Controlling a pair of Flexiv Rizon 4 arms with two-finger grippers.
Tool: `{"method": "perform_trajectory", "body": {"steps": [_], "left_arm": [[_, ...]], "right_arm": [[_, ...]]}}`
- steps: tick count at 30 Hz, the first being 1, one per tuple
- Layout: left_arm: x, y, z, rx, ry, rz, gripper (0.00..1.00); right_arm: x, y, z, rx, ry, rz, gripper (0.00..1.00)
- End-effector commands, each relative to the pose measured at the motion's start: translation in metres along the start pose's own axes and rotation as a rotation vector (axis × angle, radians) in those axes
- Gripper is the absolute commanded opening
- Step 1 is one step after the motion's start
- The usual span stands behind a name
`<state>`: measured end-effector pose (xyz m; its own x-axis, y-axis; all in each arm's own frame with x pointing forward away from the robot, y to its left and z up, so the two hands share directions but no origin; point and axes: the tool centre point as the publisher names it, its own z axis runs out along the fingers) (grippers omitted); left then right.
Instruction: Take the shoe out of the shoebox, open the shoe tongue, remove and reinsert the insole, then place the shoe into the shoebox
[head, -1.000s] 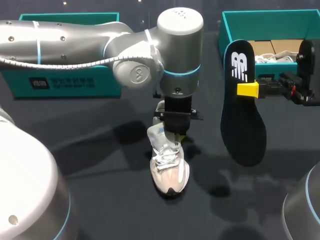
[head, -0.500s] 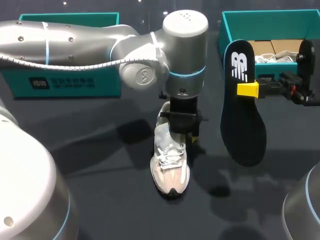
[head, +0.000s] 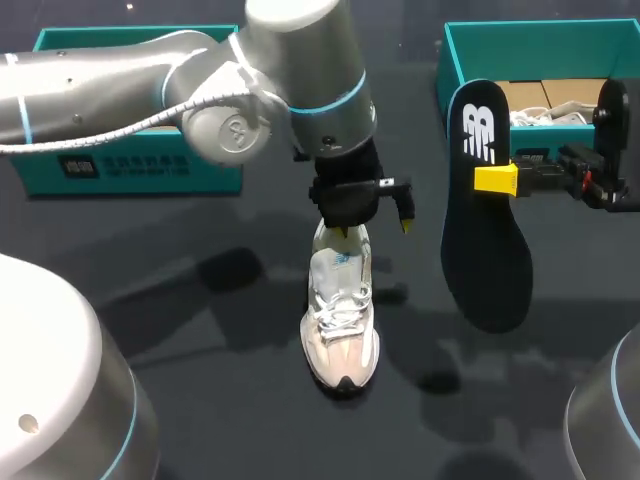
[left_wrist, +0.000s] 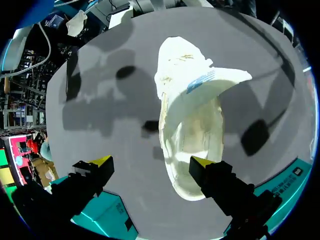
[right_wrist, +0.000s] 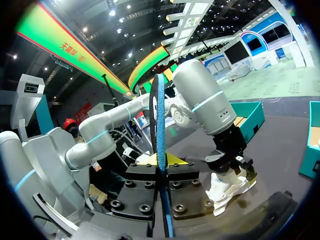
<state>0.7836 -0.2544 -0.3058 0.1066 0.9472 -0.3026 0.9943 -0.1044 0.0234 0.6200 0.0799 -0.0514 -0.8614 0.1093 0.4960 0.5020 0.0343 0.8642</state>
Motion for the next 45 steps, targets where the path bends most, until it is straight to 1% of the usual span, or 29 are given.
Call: {"method": "perform_trajectory", "body": {"steps": [1, 3, 4, 7, 24, 26, 27, 28, 30, 31, 32, 33, 34, 35, 37, 45], "left_arm": [[0.026, -0.008, -0.053, -0.099, -0.165, 0.005, 1.00], [0.025, -0.005, -0.058, -0.135, -0.204, 0.005, 1.00], [0.025, -0.004, -0.062, -0.141, -0.223, 0.008, 1.00], [0.018, 0.004, -0.082, -0.156, -0.351, 0.029, 1.00], [0.018, 0.004, -0.082, -0.156, -0.351, 0.029, 1.00], [0.016, 0.011, -0.090, -0.173, -0.439, 0.034, 1.00], [0.015, 0.014, -0.095, -0.196, -0.465, 0.032, 1.00], [0.013, 0.016, -0.099, -0.188, -0.501, 0.045, 1.00], [0.010, 0.019, -0.105, -0.210, -0.534, 0.063, 1.00], [0.008, 0.021, -0.108, -0.200, -0.557, 0.076, 1.00], [0.007, 0.022, -0.110, -0.210, -0.573, 0.084, 1.00], [0.005, 0.024, -0.112, -0.209, -0.593, 0.081, 1.00], [0.003, 0.029, -0.116, -0.178, -0.655, 0.080, 1.00], [0.001, 0.031, -0.118, -0.170, -0.690, 0.076, 1.00], [-0.005, 0.039, -0.125, -0.137, -0.798, 0.073, 1.00], [-0.005, 0.039, -0.125, -0.137, -0.798, 0.073, 1.00]], "right_arm": [[0.002, -0.001, 0.000, 0.000, -0.003, 0.001, 0.00], [0.002, -0.001, 0.000, 0.000, -0.003, 0.001, 0.00], [0.002, -0.001, 0.000, 0.000, -0.003, 0.001, 0.00], [0.002, -0.001, 0.000, 0.000, -0.003, 0.001, 0.00], [0.002, -0.001, 0.000, 0.000, -0.003, 0.001, 0.00], [0.002, -0.001, 0.000, 0.000, -0.003, 0.001, 0.00], [0.002, -0.001, 0.000, 0.000, -0.003, 0.001, 0.00], [0.002, -0.001, 0.000, 0.000, -0.003, 0.001, 0.00], [0.002, -0.001, 0.000, 0.000, -0.003, 0.001, 0.00], [0.002, -0.001, 0.000, 0.000, -0.003, 0.001, 0.00], [0.002, -0.001, 0.000, 0.000, -0.003, 0.001, 0.00], [0.002, -0.001, 0.000, 0.000, -0.003, 0.001, 0.00], [0.002, -0.001, 0.000, 0.000, -0.003, 0.001, 0.00], [0.002, -0.001, 0.000, 0.000, -0.003, 0.001, 0.00], [0.002, -0.001, 0.000, 0.000, -0.003, 0.001, 0.00], [0.002, -0.001, 0.000, 0.000, -0.003, 0.001, 0.00]]}}
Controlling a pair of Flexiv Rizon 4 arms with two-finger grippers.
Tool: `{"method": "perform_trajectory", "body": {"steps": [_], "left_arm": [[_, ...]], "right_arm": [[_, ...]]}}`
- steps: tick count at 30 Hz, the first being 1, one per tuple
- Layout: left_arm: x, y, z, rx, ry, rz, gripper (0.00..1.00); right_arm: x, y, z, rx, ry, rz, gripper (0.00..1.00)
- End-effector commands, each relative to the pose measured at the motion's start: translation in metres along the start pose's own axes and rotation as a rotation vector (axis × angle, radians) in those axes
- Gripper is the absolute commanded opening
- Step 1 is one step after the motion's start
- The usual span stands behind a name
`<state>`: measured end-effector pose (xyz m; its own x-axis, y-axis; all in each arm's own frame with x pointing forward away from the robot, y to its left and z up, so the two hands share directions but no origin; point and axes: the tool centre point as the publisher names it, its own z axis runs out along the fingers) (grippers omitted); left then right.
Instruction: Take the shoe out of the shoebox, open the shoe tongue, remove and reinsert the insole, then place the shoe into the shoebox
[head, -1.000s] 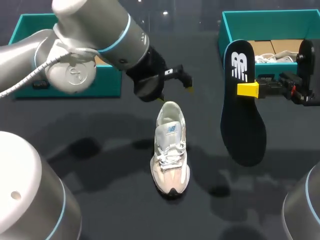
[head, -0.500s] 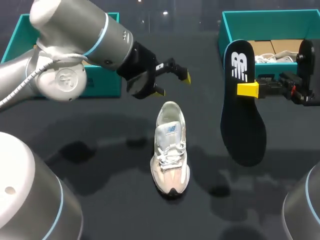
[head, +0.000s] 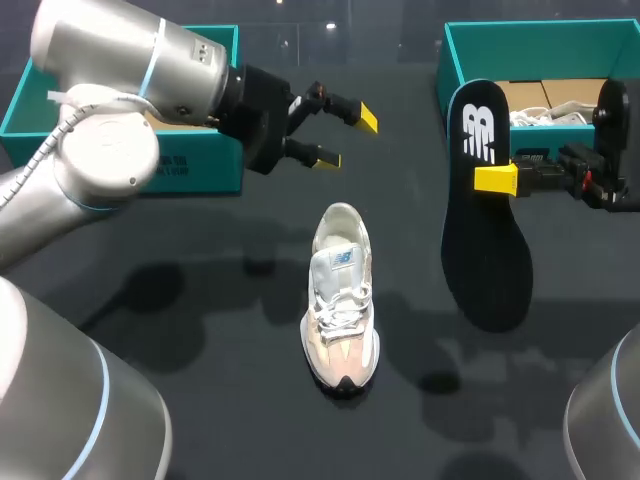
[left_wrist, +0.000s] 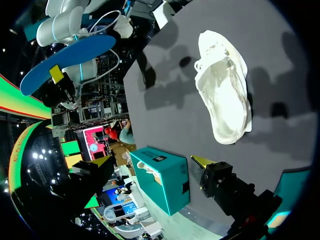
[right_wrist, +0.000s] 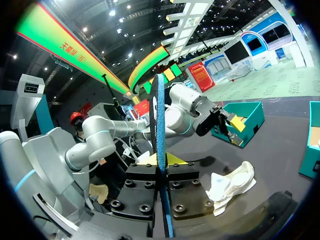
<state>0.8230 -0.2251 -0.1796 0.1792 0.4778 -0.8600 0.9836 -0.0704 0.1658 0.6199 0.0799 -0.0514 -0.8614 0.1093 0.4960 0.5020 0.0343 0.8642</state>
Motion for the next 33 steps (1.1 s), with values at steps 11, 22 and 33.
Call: {"method": "perform_trajectory", "body": {"steps": [11, 22, 33], "left_arm": [[-0.007, 0.005, -0.005, -0.021, -0.183, -0.081, 1.00], [-0.027, 0.015, -0.025, -0.071, -0.327, -0.174, 1.00], [-0.028, 0.016, -0.026, -0.075, -0.337, -0.182, 1.00]], "right_arm": [[-0.016, 0.018, 0.004, -0.003, 0.014, 0.012, 0.00], [-0.089, 0.057, 0.009, 0.023, 0.071, 0.162, 0.00], [-0.089, 0.057, 0.009, 0.023, 0.071, 0.162, 0.00]]}}
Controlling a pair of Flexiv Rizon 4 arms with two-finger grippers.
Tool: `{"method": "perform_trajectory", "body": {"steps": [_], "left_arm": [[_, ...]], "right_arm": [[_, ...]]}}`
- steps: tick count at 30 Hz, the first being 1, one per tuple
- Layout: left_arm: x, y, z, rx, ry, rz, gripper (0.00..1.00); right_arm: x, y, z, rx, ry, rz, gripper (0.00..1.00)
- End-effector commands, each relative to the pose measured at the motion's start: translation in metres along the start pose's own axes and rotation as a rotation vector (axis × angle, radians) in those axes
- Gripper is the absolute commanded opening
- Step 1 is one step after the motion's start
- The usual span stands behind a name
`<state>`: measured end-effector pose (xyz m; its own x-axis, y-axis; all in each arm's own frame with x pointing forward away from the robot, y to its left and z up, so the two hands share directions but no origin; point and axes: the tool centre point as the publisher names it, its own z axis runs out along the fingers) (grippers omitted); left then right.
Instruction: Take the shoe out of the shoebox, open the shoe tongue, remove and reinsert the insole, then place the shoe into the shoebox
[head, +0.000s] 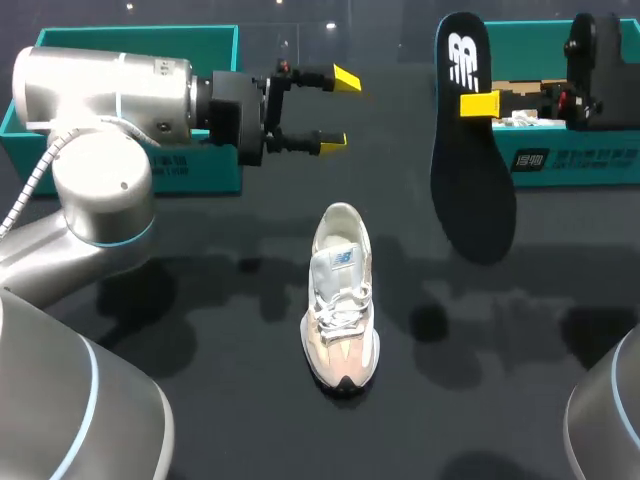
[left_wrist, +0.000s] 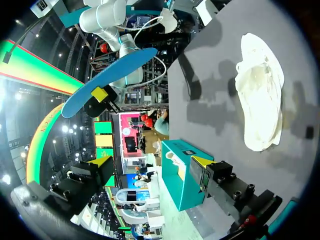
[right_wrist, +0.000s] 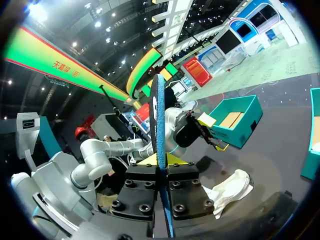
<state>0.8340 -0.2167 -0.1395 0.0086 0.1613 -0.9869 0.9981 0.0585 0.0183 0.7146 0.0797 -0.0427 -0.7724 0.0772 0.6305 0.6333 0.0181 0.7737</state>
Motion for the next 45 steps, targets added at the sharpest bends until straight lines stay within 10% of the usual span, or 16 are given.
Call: {"method": "perform_trajectory", "body": {"steps": [1, 16, 31, 45], "left_arm": [[0.000, -0.001, 0.000, -0.001, 0.000, 0.001, 1.00], [0.000, -0.001, 0.000, -0.001, 0.000, 0.001, 1.00], [0.000, 0.000, 0.003, 0.022, -0.022, 0.010, 1.00], [-0.002, 0.000, 0.018, 0.104, -0.086, -0.012, 1.00]], "right_arm": [[-0.011, 0.004, 0.003, 0.027, 0.033, 0.002, 0.00], [-0.090, 0.028, 0.017, -0.017, -0.021, 0.304, 0.00], [-0.092, 0.027, 0.017, 0.008, -0.033, 0.322, 0.00], [-0.148, 0.034, 0.028, -0.020, -0.040, 0.537, 0.00]]}}
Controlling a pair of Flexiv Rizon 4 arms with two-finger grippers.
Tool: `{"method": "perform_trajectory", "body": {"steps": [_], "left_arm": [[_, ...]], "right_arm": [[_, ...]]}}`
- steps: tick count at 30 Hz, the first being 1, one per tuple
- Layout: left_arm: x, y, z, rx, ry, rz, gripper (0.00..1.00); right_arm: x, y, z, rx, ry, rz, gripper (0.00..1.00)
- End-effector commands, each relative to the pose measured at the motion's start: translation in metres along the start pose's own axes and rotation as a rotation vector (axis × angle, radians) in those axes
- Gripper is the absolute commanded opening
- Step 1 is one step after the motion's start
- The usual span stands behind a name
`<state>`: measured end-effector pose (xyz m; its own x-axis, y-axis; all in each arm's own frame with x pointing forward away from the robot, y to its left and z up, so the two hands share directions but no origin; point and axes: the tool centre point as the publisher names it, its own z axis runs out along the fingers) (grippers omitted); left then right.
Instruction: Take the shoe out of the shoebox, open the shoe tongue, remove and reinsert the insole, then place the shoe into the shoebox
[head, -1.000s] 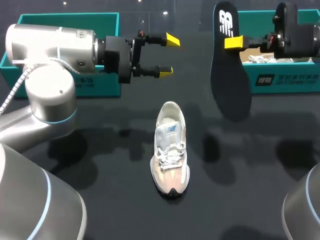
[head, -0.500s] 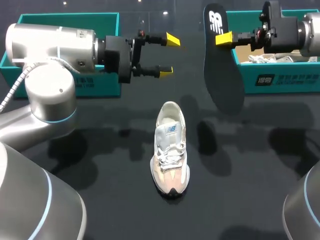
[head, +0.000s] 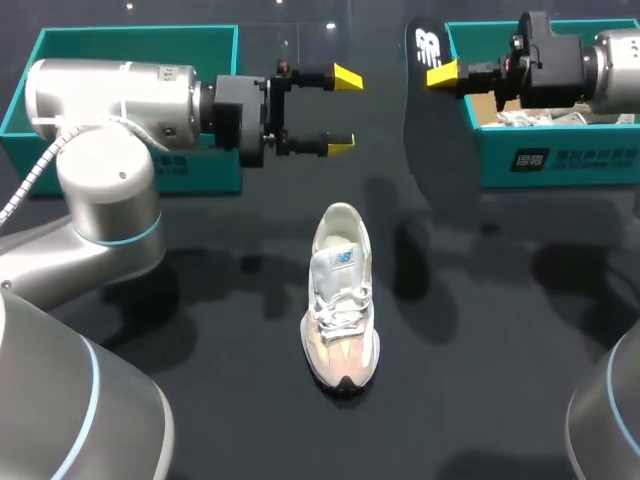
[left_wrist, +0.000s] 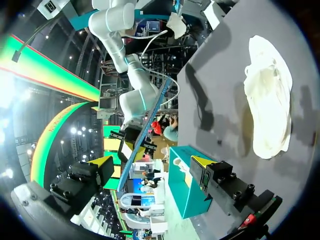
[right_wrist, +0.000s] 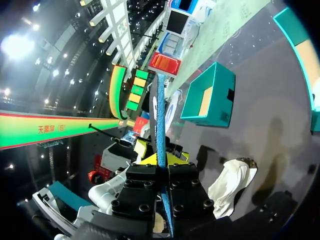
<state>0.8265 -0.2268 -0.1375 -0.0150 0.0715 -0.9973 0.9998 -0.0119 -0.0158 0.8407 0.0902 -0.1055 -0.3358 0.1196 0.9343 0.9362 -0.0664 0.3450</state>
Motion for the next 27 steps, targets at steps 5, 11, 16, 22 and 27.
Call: {"method": "perform_trajectory", "body": {"steps": [5, 11, 16, 22, 27], "left_arm": [[0.002, 0.009, 0.008, 0.031, 0.005, 0.012, 1.00], [0.002, 0.009, 0.008, 0.031, 0.005, 0.012, 1.00], [0.001, 0.009, 0.020, -0.040, 0.039, -0.011, 1.00], [0.002, 0.012, 0.023, -0.089, 0.030, -0.031, 1.00], [0.007, 0.017, 0.024, -0.097, 0.020, -0.035, 1.00]], "right_arm": [[-0.009, 0.008, 0.008, 0.013, 0.012, 0.000, 0.00], [-0.009, 0.008, 0.008, 0.013, 0.012, 0.000, 0.00], [-0.018, 0.024, 0.028, 0.012, 0.052, 0.044, 0.00], [-0.030, 0.035, 0.038, -0.005, 0.066, 0.130, 0.00], [-0.037, 0.039, 0.047, 0.010, 0.080, 0.182, 0.00]]}}
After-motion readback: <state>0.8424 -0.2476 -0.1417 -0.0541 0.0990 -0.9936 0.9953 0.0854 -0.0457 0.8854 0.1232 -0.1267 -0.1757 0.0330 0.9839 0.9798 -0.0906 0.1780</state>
